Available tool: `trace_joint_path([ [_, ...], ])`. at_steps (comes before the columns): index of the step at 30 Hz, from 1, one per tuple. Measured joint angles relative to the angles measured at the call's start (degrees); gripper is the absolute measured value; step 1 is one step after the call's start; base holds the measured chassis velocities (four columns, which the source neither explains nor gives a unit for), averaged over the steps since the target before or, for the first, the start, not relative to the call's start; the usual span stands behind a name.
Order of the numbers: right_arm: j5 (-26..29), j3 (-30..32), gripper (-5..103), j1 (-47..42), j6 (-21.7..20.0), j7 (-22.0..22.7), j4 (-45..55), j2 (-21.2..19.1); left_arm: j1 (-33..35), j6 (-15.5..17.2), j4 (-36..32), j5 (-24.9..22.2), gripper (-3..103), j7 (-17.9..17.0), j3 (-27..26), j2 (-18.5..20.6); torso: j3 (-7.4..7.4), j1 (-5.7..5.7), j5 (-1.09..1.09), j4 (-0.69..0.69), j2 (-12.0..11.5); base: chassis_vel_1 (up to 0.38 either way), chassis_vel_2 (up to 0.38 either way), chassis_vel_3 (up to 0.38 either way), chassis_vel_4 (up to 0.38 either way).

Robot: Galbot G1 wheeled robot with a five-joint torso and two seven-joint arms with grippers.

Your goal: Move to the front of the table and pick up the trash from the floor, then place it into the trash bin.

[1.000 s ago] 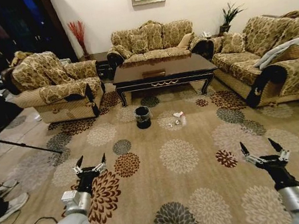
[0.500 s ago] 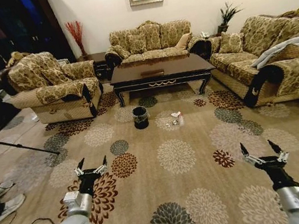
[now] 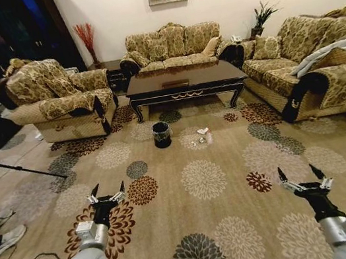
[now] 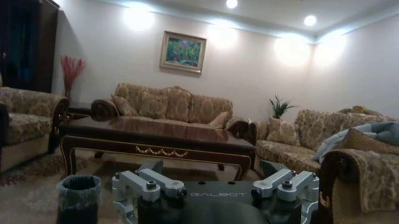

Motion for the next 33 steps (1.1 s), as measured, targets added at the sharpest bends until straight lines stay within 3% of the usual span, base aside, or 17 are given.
trace_joint_path([
  [24,-0.4,0.2,100,-0.2,2.9,-2.7,-1.9,0.5,1.9,-0.2,0.5,-1.6,100,0.0,-2.3,-0.7,-2.94,-2.49,0.00,0.01,-5.4,0.000,0.000,0.000,0.000],
  [33,-3.0,0.7,100,0.0,6.5,-5.2,-3.9,1.1,3.5,-0.4,0.4,-2.3,100,-0.1,-3.8,-0.9,-4.03,-3.43,0.00,0.00,-7.4,0.006,0.003,-0.002,-0.003],
])
